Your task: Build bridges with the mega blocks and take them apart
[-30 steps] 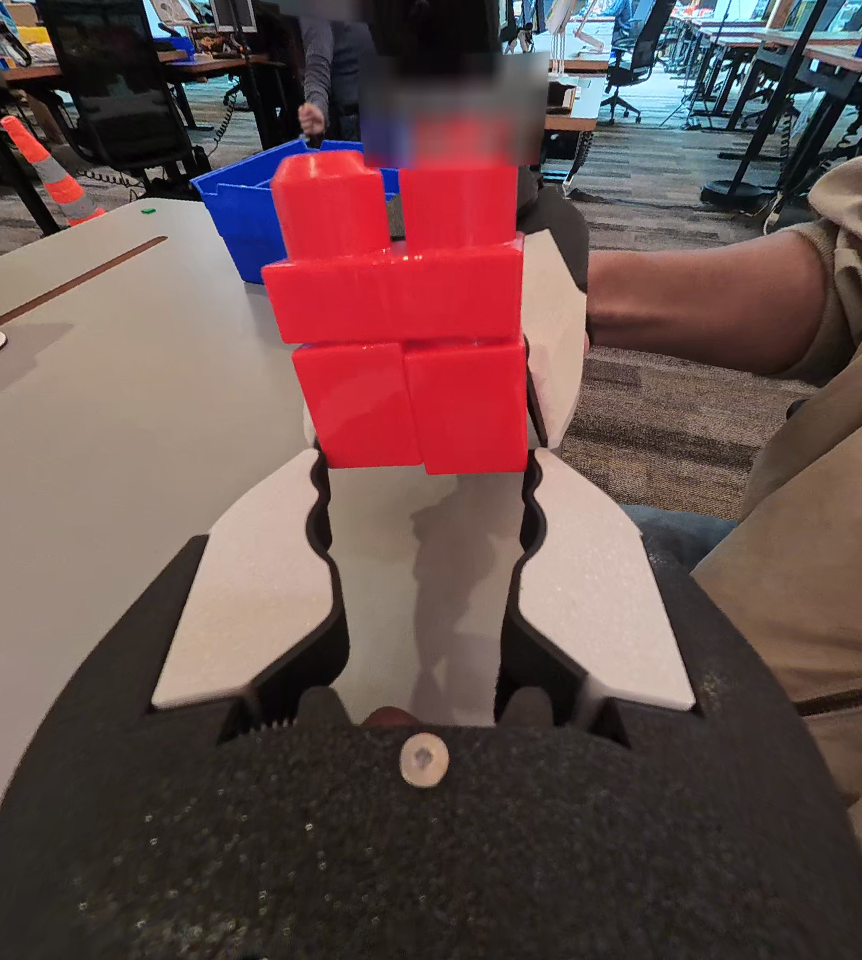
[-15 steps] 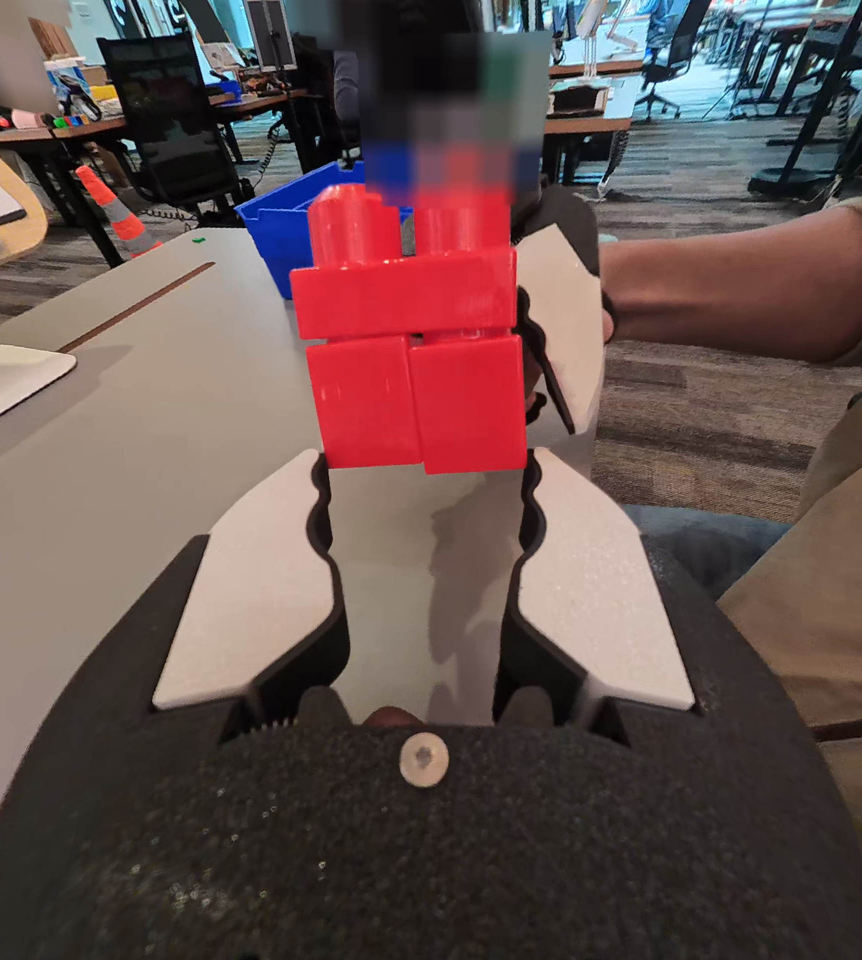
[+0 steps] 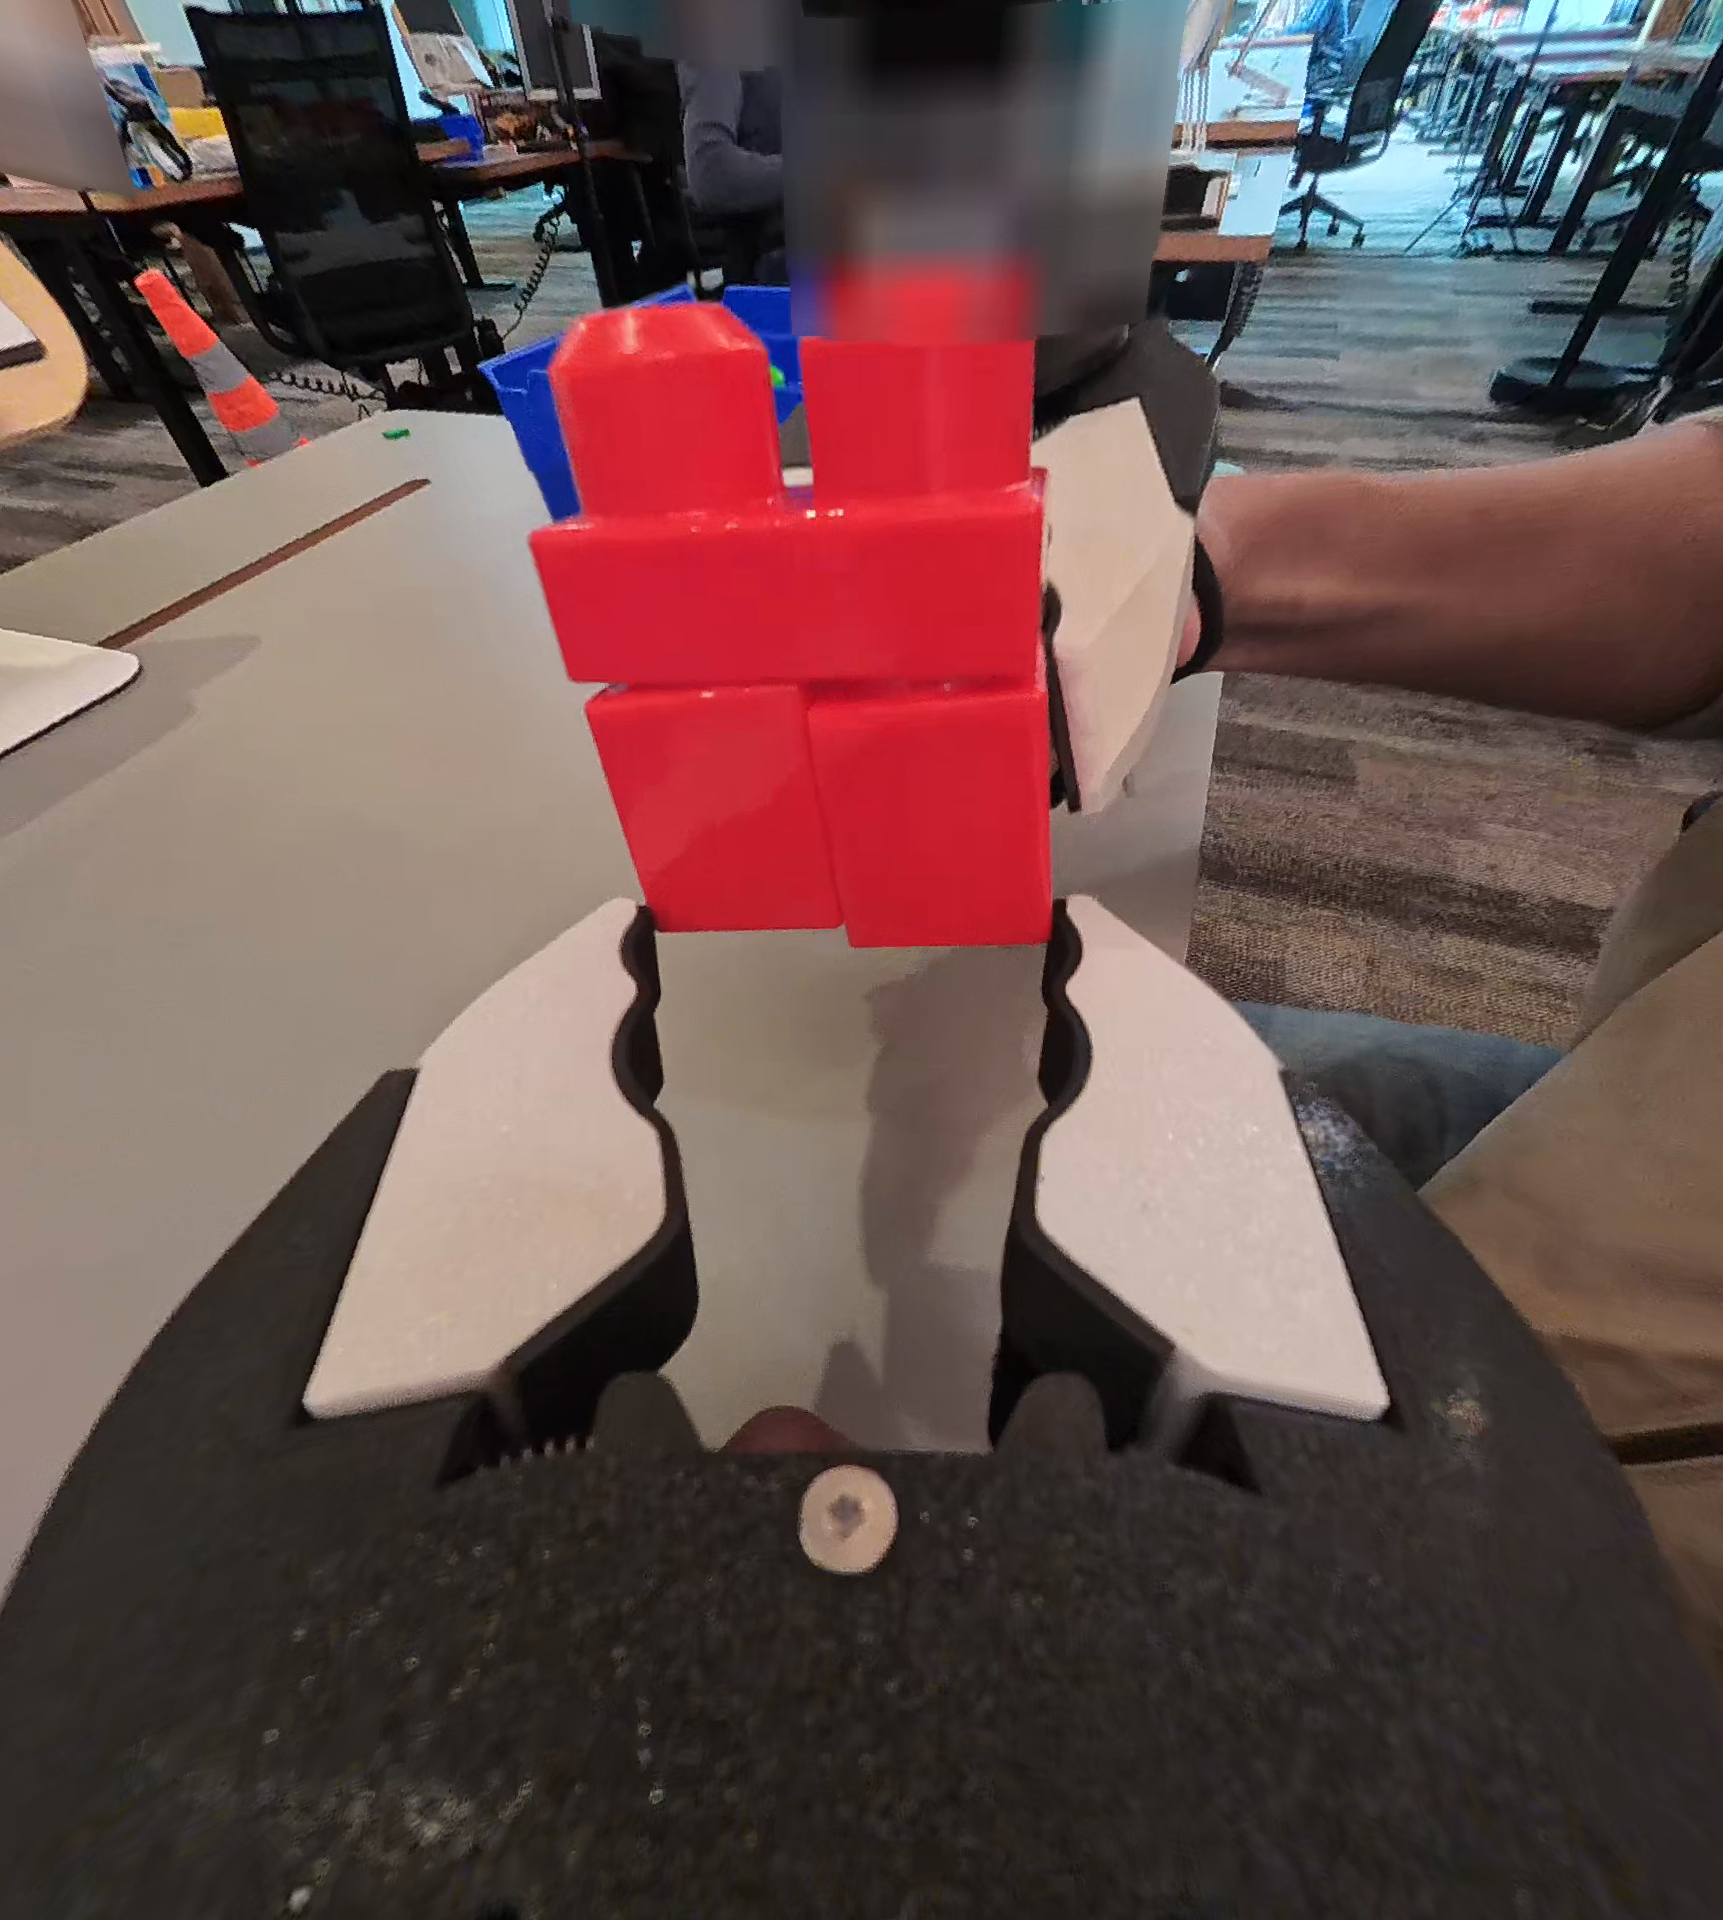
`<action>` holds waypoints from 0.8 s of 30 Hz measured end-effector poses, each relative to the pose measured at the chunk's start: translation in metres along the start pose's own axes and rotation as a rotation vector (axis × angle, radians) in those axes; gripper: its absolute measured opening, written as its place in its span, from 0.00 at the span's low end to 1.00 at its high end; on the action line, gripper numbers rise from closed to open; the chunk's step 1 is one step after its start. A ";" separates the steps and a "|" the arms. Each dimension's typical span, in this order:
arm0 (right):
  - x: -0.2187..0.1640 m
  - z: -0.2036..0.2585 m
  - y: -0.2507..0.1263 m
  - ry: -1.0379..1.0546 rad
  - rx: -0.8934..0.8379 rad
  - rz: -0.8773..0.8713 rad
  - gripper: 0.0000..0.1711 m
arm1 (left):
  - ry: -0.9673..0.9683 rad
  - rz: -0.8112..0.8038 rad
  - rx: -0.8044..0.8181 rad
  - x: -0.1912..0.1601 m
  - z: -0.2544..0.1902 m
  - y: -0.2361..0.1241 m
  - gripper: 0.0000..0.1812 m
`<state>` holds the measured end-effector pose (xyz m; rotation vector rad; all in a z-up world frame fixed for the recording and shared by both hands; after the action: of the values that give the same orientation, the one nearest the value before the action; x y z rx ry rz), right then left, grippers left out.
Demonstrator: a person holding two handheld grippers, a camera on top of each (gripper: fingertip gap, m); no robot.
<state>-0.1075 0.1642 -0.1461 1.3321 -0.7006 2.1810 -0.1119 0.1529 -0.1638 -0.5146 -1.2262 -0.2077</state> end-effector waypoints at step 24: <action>-0.006 0.011 -0.007 0.141 0.145 0.022 0.50 | 0.056 -0.013 -0.019 0.007 0.001 -0.005 0.41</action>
<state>-0.0932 0.1614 -0.1463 1.2299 -0.5144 2.3543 -0.1126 0.1500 -0.1559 -0.5139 -1.1745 -0.2435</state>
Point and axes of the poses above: each gripper's, where its closed fingertips meet, y out along the fingers, x out of its top, z = x × y across the jaws, the point moved 1 cm from there along -y, back along the fingers, and after that the axes turned 12 degrees about y, right-handed, at the moved point
